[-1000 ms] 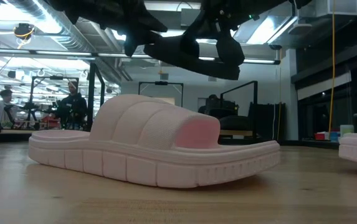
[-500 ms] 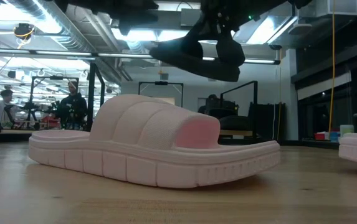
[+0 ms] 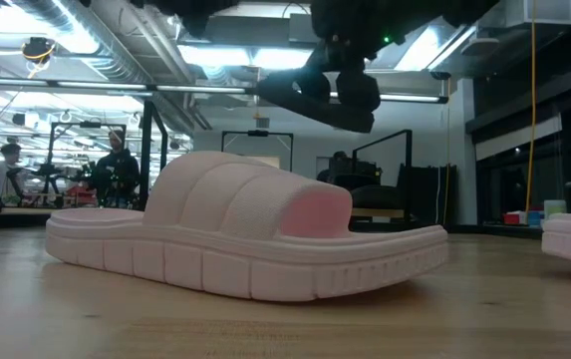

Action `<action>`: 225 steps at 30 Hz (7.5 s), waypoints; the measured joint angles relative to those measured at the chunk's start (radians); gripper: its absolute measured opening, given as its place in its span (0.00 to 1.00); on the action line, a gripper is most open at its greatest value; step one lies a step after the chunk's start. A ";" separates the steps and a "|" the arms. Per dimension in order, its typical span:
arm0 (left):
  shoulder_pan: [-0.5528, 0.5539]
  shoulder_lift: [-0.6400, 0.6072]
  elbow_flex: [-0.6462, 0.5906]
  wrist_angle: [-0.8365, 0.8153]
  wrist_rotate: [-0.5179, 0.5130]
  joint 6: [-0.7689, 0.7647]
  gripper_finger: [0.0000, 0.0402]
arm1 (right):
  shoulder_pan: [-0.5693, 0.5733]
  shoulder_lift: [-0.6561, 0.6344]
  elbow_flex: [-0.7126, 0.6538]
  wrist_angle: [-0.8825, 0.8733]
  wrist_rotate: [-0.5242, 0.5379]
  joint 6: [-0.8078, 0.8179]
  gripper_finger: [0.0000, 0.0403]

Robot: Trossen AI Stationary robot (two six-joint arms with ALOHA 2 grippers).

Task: Pick and place slides into the shelf
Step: Put the black slipper on the shelf

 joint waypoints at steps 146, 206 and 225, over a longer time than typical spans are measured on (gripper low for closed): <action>-0.397 -0.008 -0.443 0.383 -0.320 -0.089 0.00 | -0.369 0.364 0.413 -0.735 -0.178 0.516 0.02; -0.397 -0.008 -0.443 0.383 -0.320 -0.091 0.00 | -0.369 0.362 0.412 -0.795 -0.214 0.477 0.16; -0.397 -0.008 -0.443 0.383 -0.320 -0.094 0.00 | -0.354 0.362 0.412 -0.797 -0.247 0.498 0.16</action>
